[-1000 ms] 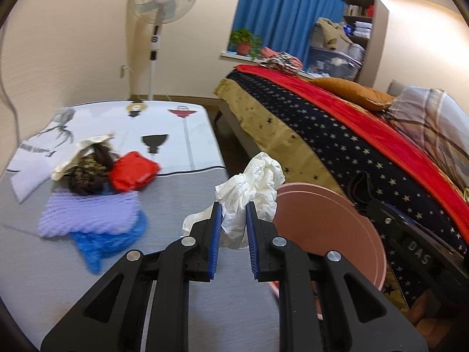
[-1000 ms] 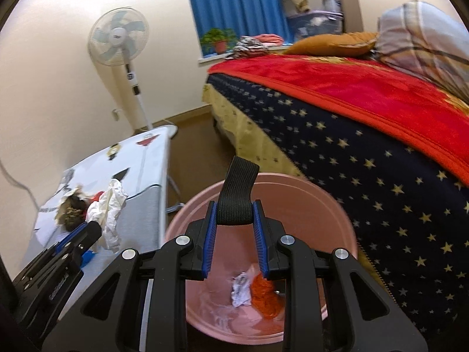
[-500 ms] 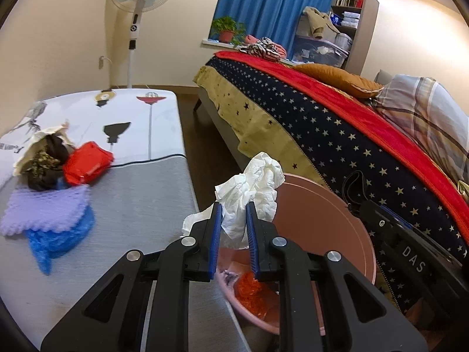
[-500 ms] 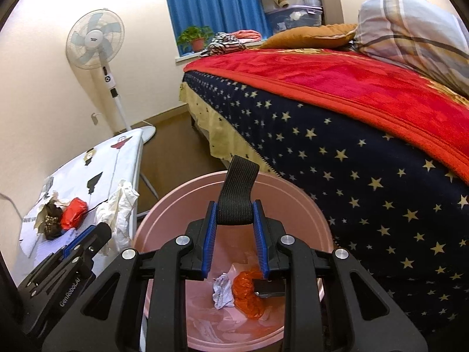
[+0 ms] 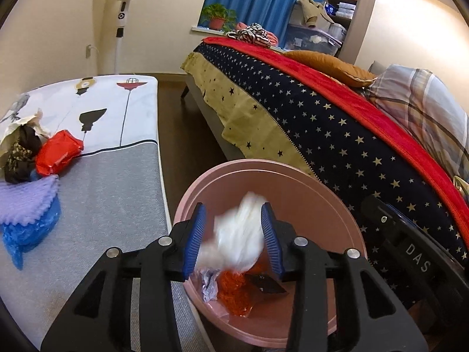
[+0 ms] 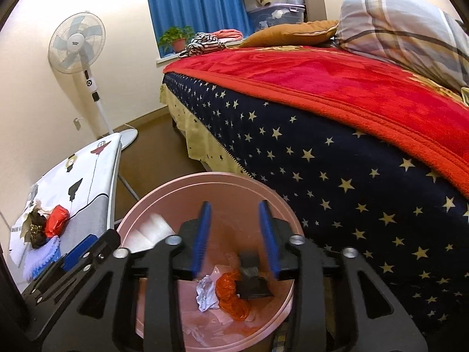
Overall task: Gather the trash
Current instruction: 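Carry strap and tissue over the pink wastebasket and open both grippers to drop them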
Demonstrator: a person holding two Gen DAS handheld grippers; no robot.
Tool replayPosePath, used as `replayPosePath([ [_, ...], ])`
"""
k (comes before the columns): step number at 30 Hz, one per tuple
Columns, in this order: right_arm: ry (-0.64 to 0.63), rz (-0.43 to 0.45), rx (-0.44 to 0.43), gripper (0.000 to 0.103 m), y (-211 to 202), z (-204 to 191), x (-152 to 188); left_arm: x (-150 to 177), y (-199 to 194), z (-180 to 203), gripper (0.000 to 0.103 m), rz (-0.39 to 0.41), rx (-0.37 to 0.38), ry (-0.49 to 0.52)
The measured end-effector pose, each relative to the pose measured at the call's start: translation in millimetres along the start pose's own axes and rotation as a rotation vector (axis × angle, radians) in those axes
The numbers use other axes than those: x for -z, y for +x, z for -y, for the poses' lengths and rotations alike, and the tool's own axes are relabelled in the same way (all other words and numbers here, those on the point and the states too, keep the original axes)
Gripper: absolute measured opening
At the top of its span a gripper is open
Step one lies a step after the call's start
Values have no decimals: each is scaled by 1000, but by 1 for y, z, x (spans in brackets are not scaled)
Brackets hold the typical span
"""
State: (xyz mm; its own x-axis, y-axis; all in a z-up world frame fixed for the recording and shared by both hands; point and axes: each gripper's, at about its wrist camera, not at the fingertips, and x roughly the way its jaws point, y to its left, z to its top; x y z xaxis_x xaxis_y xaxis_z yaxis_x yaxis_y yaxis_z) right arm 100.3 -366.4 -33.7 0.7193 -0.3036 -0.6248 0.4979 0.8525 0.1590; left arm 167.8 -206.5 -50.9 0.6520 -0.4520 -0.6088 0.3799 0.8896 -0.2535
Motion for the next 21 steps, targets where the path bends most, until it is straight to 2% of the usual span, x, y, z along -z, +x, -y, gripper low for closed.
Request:
replayPosePath([
  [7,-9,16,-24,46,-10,-11,-1,-3,-19,-9,38,33,-16,-6],
  [21,-56,58,-93,46,-45,-49,1,-7,-64,-37,38,97,-46,-37],
])
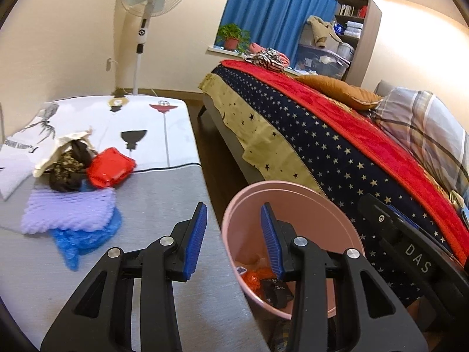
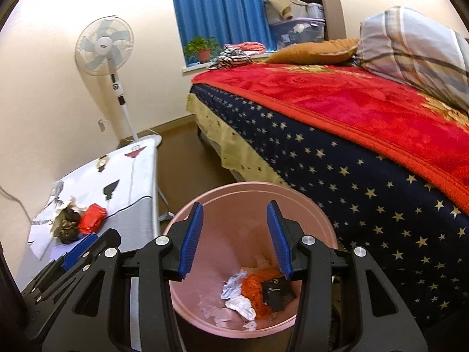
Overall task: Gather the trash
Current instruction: 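Carry strap and tissue over the pink wastebasket and open both grippers to drop them, then move both open grippers back toward the trash on the board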
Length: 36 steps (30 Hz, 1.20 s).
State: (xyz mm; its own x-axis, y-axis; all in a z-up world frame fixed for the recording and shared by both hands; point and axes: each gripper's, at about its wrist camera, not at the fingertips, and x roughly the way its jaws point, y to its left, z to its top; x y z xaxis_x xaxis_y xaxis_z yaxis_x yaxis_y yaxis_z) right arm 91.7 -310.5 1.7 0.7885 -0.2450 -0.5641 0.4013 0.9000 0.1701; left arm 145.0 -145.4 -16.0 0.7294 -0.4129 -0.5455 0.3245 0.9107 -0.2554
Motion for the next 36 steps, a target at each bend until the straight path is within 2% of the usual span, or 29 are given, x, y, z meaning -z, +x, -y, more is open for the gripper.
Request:
replayPosePath([
  [15,-46,3,-71,46,-2,-39,8,-5,-26,-40,37,45,-58,-46],
  [30,-82,-31,-189,46,22,-83,24,1,-31,-82,33,69,-172,-82],
  [36,-92,-57,-251,45,36,-102,29,1,-35,-105,33,92,-244,-125],
])
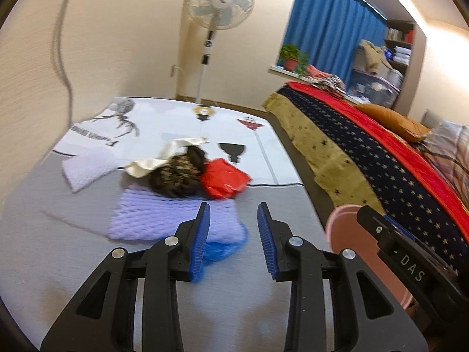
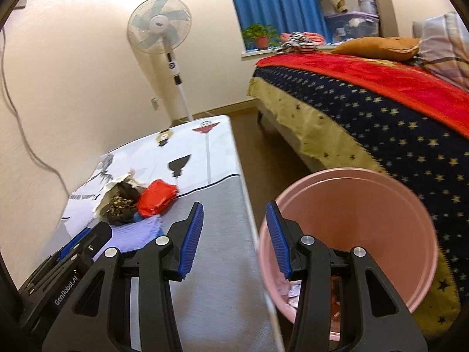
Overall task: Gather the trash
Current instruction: 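Move both open grippers back toward the trash on the board, then grasp the blue plastic bag with the right gripper while the left gripper grasps the purple foam net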
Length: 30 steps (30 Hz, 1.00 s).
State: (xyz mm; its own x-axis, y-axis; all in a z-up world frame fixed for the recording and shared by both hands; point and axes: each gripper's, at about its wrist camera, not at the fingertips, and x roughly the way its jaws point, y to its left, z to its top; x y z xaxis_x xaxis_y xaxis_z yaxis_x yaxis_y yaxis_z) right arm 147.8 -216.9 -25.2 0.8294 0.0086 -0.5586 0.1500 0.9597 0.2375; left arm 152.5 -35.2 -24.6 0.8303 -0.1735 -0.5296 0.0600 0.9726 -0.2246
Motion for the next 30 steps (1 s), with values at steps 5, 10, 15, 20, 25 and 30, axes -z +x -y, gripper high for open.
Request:
replayPosePath([
  [5,-7,-43,-81,45,22,-17,2,-1,4,-27,33,-3,-106,-58],
  [10,-11,-82,-123,45,39,-32,8,4,14,-55,33,-53,-171,-149],
  [15,-8,-119,-172,45,56,-42,11,8,21,-72,56,-76,-227,-200],
  [20,-14,-158,-200,45,72,-49,17,8,34,-89,61,-112,-236,-269],
  [25,-15,-176,-218,45,79,-53,18,9,45,-93,60,-157,-206,-299],
  [30,-19,-184,-230,45,79,-55,19,11,48,-93,26,-179,-215,-299],
])
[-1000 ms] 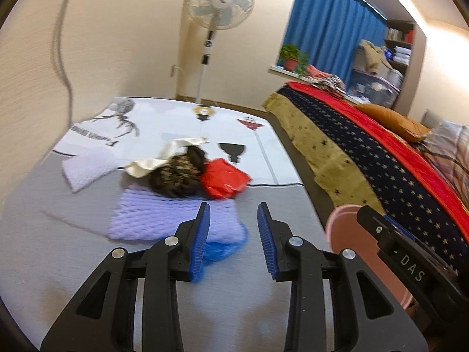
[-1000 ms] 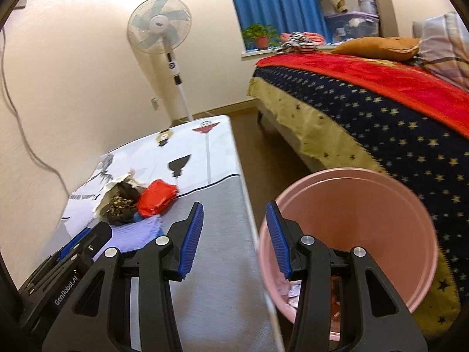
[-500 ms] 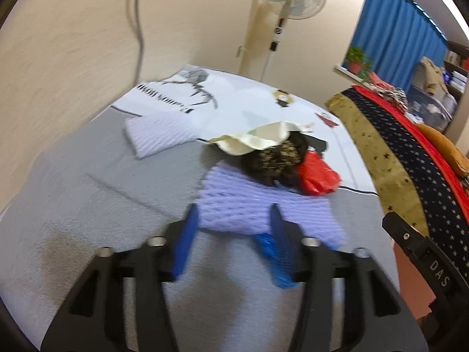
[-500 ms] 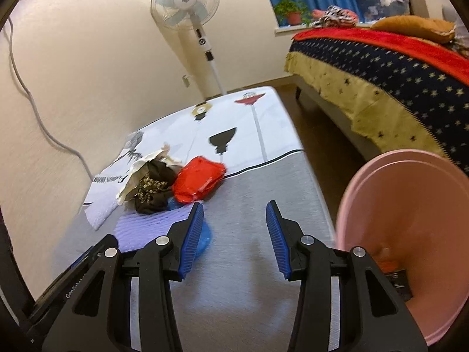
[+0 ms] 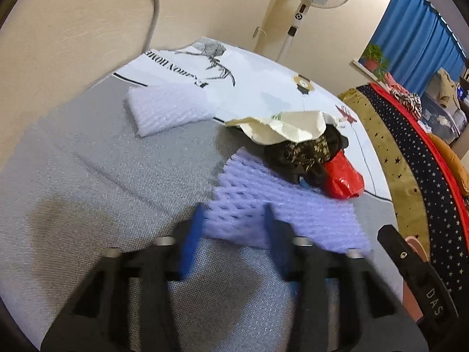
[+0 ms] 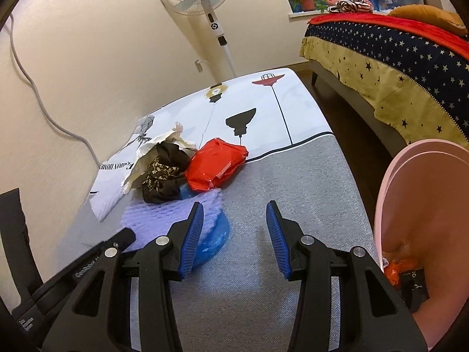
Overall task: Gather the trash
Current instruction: 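Grasp the blue plastic bag with the right gripper while the left gripper grasps the purple foam net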
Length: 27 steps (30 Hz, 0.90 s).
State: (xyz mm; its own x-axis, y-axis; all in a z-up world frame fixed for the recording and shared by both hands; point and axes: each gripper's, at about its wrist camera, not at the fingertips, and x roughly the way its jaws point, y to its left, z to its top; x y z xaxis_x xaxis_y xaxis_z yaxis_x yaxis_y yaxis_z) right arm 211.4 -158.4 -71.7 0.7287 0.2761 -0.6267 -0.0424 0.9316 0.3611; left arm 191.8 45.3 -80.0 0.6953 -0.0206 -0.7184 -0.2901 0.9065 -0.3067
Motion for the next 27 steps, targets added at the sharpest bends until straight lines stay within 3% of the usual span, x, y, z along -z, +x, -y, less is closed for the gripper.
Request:
replayPosePath([
  [2,2,-5,-3,45,0,0,0,1,-2,-2,14,0,7,-2],
  [5,-1,-14,-13,45,-1,-3,2,-1,-9,-9,10,27,-5,-24],
  [12,-28,-37,-56,46,-3,-19,8,-9,-47,-28,9,174,-91,-75],
  [17,-78,-93,-96,46,4,-37,17,-14,-53,-39,9,191,-118,-98],
  [21,-121,-176,-63,46,18,-45,26,-14,-53,-39,9,189,-118,-100],
  [24,-134,-206,-39,31,21,-46,28,-14,-54,-36,9,194,-114,-89],
  [26,-156,-217,-38,11,21,-48,29,-14,-54,-35,9,194,-112,-86],
  [27,-162,-213,-35,6,20,-48,29,-13,-54,-34,9,195,-109,-82],
])
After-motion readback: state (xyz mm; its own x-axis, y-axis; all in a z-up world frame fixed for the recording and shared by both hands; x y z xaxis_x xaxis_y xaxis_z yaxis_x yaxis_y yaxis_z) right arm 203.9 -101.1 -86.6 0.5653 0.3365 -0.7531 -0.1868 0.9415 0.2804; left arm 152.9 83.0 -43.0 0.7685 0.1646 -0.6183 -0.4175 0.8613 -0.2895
